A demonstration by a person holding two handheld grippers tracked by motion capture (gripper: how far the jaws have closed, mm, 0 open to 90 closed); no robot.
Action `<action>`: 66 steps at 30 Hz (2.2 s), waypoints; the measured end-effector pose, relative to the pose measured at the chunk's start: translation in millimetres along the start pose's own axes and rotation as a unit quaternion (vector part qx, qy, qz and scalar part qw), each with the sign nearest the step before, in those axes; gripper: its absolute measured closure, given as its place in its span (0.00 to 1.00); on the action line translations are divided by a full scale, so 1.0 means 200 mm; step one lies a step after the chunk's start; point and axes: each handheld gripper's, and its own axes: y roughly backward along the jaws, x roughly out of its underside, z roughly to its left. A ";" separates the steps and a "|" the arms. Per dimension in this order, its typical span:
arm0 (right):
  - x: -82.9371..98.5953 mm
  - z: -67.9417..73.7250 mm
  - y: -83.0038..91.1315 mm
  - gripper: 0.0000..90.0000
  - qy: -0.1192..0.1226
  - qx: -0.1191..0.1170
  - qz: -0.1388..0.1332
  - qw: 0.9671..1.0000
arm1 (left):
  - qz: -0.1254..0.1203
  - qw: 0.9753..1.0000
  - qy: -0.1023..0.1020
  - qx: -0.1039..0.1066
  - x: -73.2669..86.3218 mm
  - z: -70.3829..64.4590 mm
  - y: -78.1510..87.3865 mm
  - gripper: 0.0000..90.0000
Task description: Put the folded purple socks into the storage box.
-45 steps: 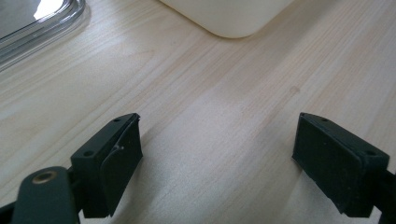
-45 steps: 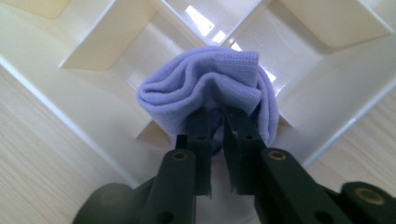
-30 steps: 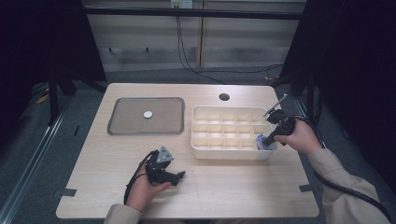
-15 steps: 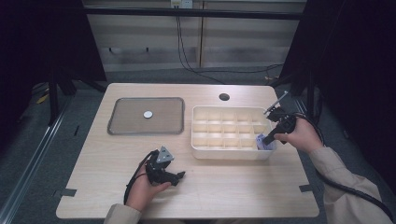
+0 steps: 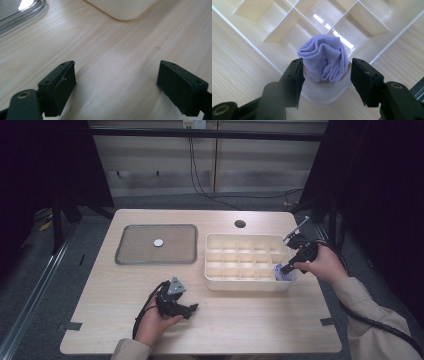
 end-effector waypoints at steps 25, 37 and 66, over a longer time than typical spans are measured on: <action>-0.02 0.08 0.02 0.39 0.028 -0.003 -0.014 1.000 | -0.002 1.000 0.002 -0.002 0.00 0.00 0.00 0.16; -0.04 0.16 -0.01 0.38 0.051 -0.013 -0.014 0.999 | -0.002 1.000 0.002 -0.002 0.00 0.00 0.00 0.16; -0.09 0.36 0.00 0.36 0.112 -0.035 -0.030 0.993 | -0.002 1.000 0.003 -0.001 0.00 0.00 0.00 0.16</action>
